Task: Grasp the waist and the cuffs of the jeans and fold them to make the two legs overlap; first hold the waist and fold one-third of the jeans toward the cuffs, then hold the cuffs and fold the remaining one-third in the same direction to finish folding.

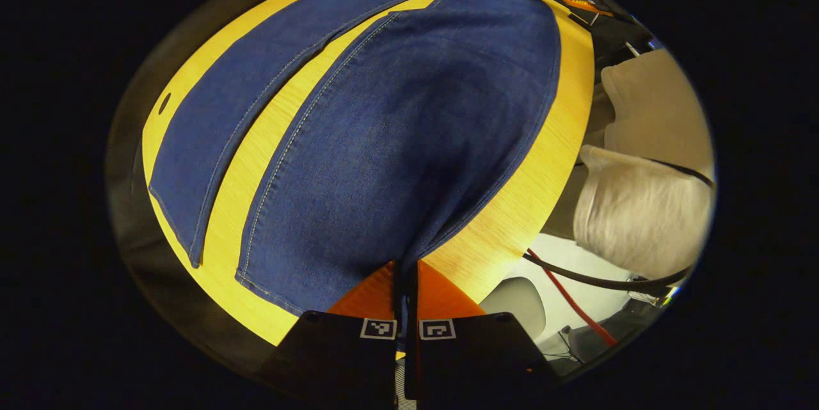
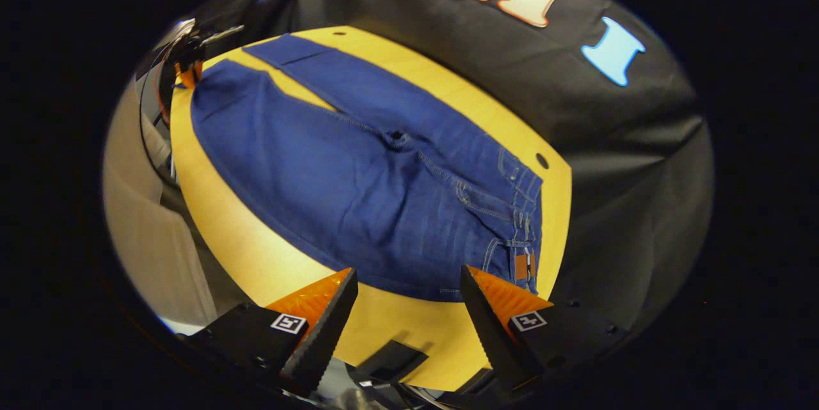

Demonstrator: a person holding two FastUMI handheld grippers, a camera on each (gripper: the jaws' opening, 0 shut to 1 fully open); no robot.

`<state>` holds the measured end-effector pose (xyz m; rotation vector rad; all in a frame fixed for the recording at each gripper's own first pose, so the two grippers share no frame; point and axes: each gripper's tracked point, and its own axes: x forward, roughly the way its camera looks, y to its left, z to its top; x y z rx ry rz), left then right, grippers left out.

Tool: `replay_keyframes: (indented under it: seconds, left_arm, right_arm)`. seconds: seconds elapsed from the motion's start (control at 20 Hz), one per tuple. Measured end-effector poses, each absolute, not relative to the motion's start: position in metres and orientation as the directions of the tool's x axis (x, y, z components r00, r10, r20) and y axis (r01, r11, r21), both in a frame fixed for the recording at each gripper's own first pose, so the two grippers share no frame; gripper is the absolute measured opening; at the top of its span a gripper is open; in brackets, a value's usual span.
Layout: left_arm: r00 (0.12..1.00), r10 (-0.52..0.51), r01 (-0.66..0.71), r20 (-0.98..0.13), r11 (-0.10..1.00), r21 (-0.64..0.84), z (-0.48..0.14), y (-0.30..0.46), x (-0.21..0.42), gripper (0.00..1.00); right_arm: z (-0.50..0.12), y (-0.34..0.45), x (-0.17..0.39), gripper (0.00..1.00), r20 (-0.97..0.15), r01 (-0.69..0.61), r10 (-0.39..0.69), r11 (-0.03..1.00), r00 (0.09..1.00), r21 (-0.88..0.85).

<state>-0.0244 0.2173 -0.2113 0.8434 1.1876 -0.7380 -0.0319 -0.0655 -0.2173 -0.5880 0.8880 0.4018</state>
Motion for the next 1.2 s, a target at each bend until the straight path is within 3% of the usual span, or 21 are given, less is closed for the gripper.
replay_keyframes:
  seconds: [0.3,0.55,0.9,1.1,1.2]
  left_arm:
    - [0.253,0.049,0.8,-0.966,0.551,0.237,-0.214,0.217,-0.024,0.0]
    - [0.252,0.071,0.743,-0.965,0.625,0.24,-0.215,0.214,-0.024,0.0]
    - [0.303,0.101,0.698,-0.948,0.653,0.293,-0.215,0.214,-0.023,0.0]
    - [0.296,0.099,0.692,-0.95,0.664,0.284,-0.215,0.213,-0.023,0.0]
    - [0.291,0.091,0.691,-0.952,0.668,0.275,-0.215,0.213,-0.023,0.0]
  right_arm:
    - [-0.25,-0.093,-0.024,1.0,-0.889,-0.684,0.134,0.692,0.438,-0.233]
    - [-0.274,-0.089,-0.021,1.0,-0.936,-0.761,0.192,0.64,0.295,-0.108]
    - [-0.3,-0.094,-0.022,0.97,-0.975,-0.813,0.172,0.582,0.142,-0.016]
    - [-0.298,-0.097,-0.017,0.95,-0.979,-0.811,0.16,0.585,0.126,-0.009]
    - [-0.3,-0.098,-0.017,0.85,-0.982,-0.8,0.145,0.6,0.123,-0.011]
